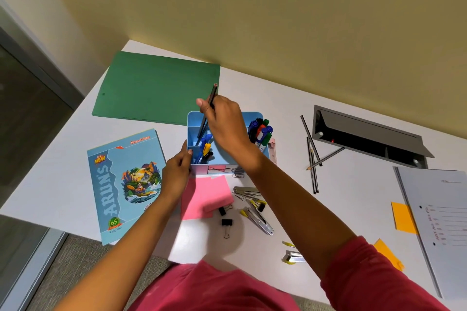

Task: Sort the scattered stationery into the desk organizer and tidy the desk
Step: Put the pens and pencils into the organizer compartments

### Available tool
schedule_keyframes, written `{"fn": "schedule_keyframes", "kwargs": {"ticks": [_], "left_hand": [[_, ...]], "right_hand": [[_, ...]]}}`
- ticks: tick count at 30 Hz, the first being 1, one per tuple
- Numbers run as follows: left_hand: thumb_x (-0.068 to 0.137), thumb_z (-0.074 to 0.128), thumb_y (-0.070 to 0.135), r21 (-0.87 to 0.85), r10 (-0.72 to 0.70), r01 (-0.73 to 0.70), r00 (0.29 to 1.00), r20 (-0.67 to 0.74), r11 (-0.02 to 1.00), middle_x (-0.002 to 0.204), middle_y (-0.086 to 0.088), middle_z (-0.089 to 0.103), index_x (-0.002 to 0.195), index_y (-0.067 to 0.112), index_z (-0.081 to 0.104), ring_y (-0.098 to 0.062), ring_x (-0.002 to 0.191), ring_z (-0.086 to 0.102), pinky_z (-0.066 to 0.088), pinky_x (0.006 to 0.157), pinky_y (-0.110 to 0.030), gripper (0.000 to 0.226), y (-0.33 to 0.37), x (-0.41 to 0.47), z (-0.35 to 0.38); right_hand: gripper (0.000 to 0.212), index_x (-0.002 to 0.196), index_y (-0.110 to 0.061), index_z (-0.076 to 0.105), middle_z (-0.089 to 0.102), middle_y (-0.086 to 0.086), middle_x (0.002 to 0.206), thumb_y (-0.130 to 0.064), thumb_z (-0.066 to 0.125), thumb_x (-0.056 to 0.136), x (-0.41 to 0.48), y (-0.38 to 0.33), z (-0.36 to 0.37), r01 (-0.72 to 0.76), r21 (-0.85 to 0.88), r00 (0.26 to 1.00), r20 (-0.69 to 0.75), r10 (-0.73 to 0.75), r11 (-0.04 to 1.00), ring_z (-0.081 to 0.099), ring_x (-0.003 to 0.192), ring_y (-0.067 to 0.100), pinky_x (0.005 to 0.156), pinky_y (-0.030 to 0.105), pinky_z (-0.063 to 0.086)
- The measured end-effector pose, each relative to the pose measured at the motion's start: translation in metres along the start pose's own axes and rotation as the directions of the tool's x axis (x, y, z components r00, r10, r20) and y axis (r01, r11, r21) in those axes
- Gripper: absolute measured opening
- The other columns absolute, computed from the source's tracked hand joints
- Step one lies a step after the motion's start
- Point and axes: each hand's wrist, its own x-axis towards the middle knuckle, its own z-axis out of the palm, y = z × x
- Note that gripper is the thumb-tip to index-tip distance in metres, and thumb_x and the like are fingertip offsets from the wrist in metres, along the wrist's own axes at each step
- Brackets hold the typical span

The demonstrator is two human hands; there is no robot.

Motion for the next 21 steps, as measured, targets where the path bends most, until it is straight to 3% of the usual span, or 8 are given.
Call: {"fn": "schedule_keyframes", "kwargs": {"ticks": [5,10,14,17,19,21], "left_hand": [[0.101,0.042,0.031,0.008,0.014,-0.014,1.000,0.002,1.000,0.055,-0.001,0.044,0.060,0.023,0.046,-0.017,0.057,0.042,0.032,0.061,-0.031,0.041,0.000,0.000,0.000],[0.100,0.044,0.028,0.029,0.020,-0.020,1.000,-0.005,0.999,0.054,0.000,0.042,0.056,0.024,0.041,-0.019,0.057,0.040,0.027,0.058,-0.032,0.045,0.002,0.000,0.000],[0.100,0.044,0.032,0.001,0.002,-0.002,1.000,0.012,1.000,0.055,-0.001,0.043,0.057,0.025,0.044,-0.021,0.059,0.041,0.033,0.064,-0.033,0.043,-0.006,0.005,-0.001],[0.100,0.045,0.034,-0.012,-0.004,0.004,1.000,0.019,1.000,0.056,-0.003,0.046,0.059,0.023,0.047,-0.023,0.061,0.044,0.035,0.065,-0.036,0.042,-0.011,0.008,-0.001],[0.099,0.044,0.036,-0.015,0.000,0.000,1.000,0.023,1.000,0.058,-0.004,0.048,0.061,0.022,0.049,-0.023,0.062,0.046,0.038,0.066,-0.038,0.041,-0.012,0.008,-0.002],[0.099,0.044,0.038,-0.014,0.008,-0.008,1.000,0.030,1.000,0.062,-0.006,0.052,0.065,0.022,0.054,-0.024,0.065,0.049,0.045,0.068,-0.043,0.039,-0.011,0.007,-0.002]], "right_hand": [[0.033,0.076,-0.011,0.051,0.049,0.001,0.066,-0.037,0.051,0.096,-0.008,0.010,0.010,-0.029,-0.041,1.000,-0.003,0.029,0.999,0.051,0.063,0.022,0.056,0.028,0.032],[0.026,0.098,-0.009,0.058,0.063,0.006,0.079,-0.035,0.052,0.096,-0.010,0.011,0.004,-0.057,-0.002,0.998,-0.040,0.057,0.998,0.059,0.071,0.020,0.058,0.032,0.045],[0.020,0.106,-0.009,0.058,0.057,-0.001,0.071,-0.025,0.054,0.096,-0.018,0.015,-0.023,-0.025,0.062,0.973,-0.227,0.038,0.998,0.051,0.065,0.010,0.060,0.018,0.034],[0.013,0.101,-0.008,0.059,0.060,0.003,0.075,-0.018,0.053,0.096,-0.029,0.036,-0.050,0.006,0.082,0.902,-0.432,0.030,0.997,0.051,0.065,0.011,0.059,0.018,0.036],[0.012,0.098,-0.008,0.059,0.060,0.003,0.082,-0.015,0.050,0.096,-0.037,0.059,-0.067,-0.066,0.092,0.867,-0.488,0.103,0.994,0.051,0.069,0.008,0.059,0.010,0.036],[0.013,0.101,-0.009,0.058,0.060,0.004,0.092,-0.014,0.047,0.097,-0.047,0.089,-0.081,-0.247,0.072,0.829,-0.500,0.250,0.966,0.055,0.076,0.008,0.059,0.007,0.040]]}}
